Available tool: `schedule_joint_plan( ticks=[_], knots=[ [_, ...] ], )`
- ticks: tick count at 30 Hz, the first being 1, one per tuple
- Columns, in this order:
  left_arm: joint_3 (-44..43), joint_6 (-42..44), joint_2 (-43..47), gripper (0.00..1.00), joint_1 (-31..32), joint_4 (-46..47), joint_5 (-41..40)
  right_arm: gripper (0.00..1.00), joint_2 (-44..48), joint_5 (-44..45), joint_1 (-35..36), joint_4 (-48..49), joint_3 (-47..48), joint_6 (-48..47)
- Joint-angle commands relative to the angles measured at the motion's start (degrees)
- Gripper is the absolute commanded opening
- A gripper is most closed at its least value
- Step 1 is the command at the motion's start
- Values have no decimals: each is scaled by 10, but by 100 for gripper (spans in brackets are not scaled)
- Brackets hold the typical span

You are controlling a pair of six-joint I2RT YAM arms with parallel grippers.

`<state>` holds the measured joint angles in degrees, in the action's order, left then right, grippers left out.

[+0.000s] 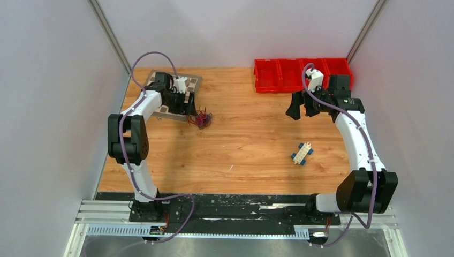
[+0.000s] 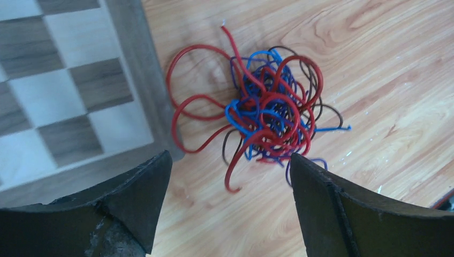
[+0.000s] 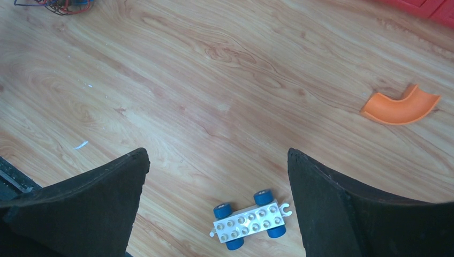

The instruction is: Untangle the cables

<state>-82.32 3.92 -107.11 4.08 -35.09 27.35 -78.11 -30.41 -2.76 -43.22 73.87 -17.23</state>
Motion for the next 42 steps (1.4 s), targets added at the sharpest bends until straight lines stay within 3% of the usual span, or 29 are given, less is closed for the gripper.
schedule_joint_plan(
  ticks=[1, 4, 6, 7, 11, 13, 19, 25, 31, 36, 37, 38, 41, 42],
  knots=[
    [-34, -35, -32, 87, 22, 56, 70, 100, -19, -30, -1, 28, 2, 26],
    [-38, -36, -63, 72, 40, 62, 73, 100, -34, -51, -1, 27, 9, 22],
    [-40, -36, -72, 57, 52, 61, 81, 100, -43, -69, -1, 26, 12, 20],
    [-42, -36, -73, 45, 60, 55, 86, 100, -47, -82, -1, 26, 12, 21],
    [-26, -23, -38, 10, 89, 50, 122, 100, -73, -159, 4, 43, 5, 47],
    [-3, -16, 13, 0, 103, 62, 143, 100, -83, -188, 15, 71, -9, 76],
    [63, -81, 108, 0, 125, 149, 237, 100, -112, -201, 121, 171, -42, 128],
    [91, -169, 132, 0, 141, 243, 285, 100, -172, -203, 219, 256, -21, 184],
    [106, -231, 144, 0, 145, 315, 301, 100, -202, -231, 257, 384, -37, 246],
    [113, -243, 148, 0, 147, 334, 313, 100, -234, -230, 282, 425, -23, 247],
    [115, -244, 150, 0, 147, 336, 316, 95, -239, -230, 285, 426, -22, 247],
    [118, -245, 152, 0, 147, 340, 317, 80, -244, -234, 286, 436, -21, 246],
    [118, -225, 161, 0, 147, 322, 310, 9, -246, -212, 283, 412, -13, 232],
    [119, -212, 170, 0, 146, 295, 304, 1, -243, -196, 274, 387, -10, 225]
  ],
)
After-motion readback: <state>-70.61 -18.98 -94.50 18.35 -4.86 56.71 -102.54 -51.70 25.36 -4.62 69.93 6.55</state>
